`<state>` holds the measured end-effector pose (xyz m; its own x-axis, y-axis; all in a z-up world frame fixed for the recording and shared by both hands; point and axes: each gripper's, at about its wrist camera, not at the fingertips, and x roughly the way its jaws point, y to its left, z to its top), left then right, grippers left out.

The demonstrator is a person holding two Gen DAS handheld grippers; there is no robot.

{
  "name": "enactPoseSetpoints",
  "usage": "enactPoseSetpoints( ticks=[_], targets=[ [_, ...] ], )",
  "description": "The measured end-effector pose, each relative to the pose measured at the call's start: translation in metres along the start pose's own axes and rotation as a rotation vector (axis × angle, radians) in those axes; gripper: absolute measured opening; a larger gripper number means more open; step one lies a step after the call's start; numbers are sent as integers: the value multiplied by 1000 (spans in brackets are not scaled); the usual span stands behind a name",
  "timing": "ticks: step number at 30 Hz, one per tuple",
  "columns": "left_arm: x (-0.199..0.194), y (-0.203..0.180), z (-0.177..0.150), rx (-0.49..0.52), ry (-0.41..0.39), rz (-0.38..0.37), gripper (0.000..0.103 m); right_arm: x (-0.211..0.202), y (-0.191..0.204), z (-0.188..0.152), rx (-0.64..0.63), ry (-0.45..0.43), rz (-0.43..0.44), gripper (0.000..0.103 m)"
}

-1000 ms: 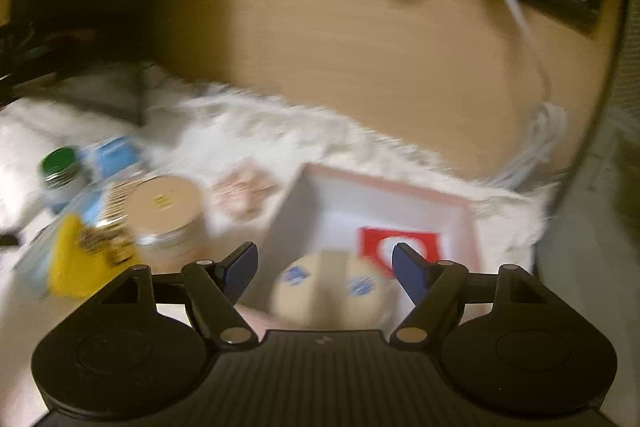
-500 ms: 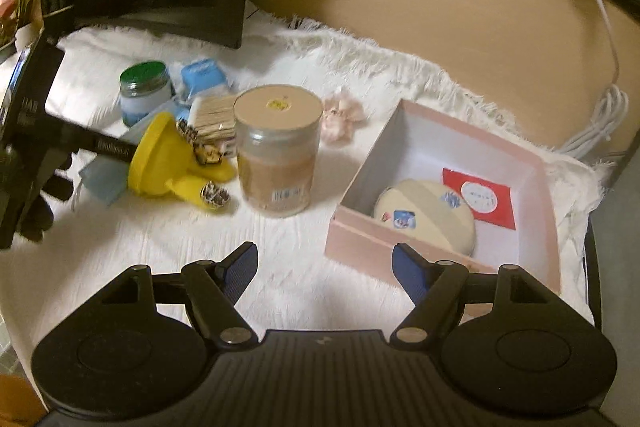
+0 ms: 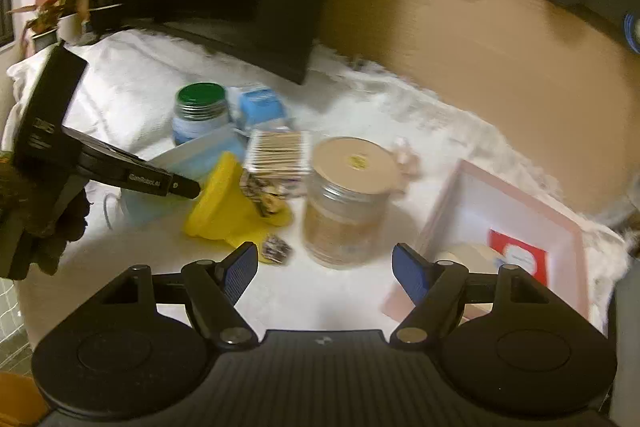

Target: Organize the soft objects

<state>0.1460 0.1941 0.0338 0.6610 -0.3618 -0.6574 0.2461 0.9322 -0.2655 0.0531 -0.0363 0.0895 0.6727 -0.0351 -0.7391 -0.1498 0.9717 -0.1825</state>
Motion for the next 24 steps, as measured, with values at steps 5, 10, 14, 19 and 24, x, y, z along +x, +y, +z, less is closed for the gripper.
enactPoseSetpoints(
  ticks=[5, 10, 14, 19, 24],
  targets=[
    [-43, 19, 6, -47, -96, 11, 7, 10, 24, 7, -57, -9, 71, 75],
    [-67, 41, 12, -55, -143, 56, 7, 24, 51, 19, -85, -20, 122, 75],
    [-78, 59, 13, -86, -175, 88, 7, 34, 70, 22, -129, -21, 137, 75],
    [-83, 75, 14, -102, -185, 108, 7, 50, 79, 20, -141, -2, 139, 75],
    [-90, 88, 10, -122, -206, 121, 7, 67, 95, 26, -133, -1, 176, 72]
  ],
)
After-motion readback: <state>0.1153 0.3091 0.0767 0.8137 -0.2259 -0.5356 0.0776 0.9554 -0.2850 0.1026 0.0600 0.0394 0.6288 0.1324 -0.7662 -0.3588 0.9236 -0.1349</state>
